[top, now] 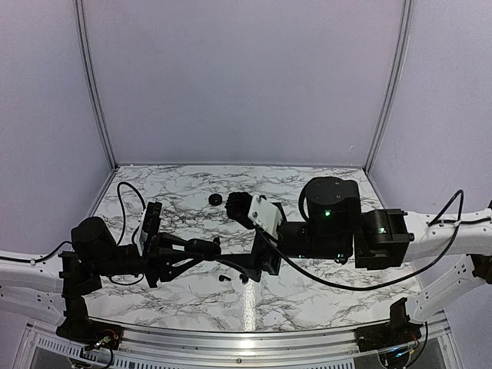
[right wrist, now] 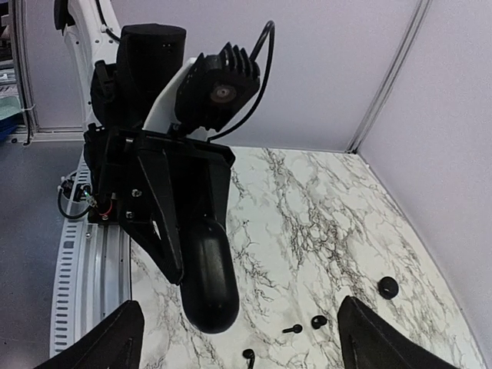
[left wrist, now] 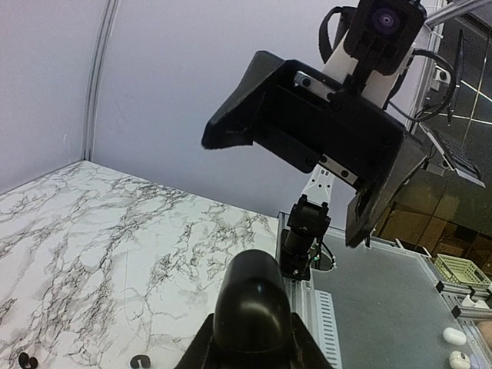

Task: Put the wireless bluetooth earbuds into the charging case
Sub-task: Open the charging case.

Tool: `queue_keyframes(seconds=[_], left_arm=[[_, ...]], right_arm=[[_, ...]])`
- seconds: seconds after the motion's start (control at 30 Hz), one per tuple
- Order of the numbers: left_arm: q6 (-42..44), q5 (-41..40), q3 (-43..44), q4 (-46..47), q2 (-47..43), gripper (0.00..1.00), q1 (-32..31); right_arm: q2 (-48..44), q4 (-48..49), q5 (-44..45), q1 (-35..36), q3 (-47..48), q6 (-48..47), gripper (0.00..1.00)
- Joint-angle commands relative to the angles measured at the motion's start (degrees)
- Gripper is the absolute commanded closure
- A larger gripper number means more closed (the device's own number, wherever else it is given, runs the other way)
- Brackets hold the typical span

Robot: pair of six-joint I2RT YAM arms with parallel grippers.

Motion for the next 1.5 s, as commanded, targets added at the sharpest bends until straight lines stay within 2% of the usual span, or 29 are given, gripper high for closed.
queue_keyframes(seconds=[0.0,0.3,0.9,1.23,1.3,1.47], left_arm=[[3.8,1.6,-0.3,2.0,-0.7,0.88,-0.9],[4.7,2.0,-0.1,2.0,-0.6,0.93,-2.4],[6.1,3.7,0.3,1.4,1.6,0.99,-3.2],[3.8,-0.1,0.1,1.4,1.6,0.99,-3.0],[2.8,-0.5,0.0,1.4,1.8,1.0,-2.5],[2.2,-0.1,0.0,1.4,1.6,1.0,-2.0]], right_arm=[[3.0,-1.1,-4.4,-0.4,3.7,4.6,0.13],[6.2,-1.4,-2.8,-1.7,5.7,5.9,0.15],[4.6,-0.1,-1.4,-7.6,5.5,8.9,0.2],[3.2,-0.7,-1.2,-8.5,5.5,7.5,0.21],[1.8,-0.5,-3.4,-8.5,4.9,6.9,0.21],[1.5,0.0,-15.6,-8.5,4.1,5.9,0.21]])
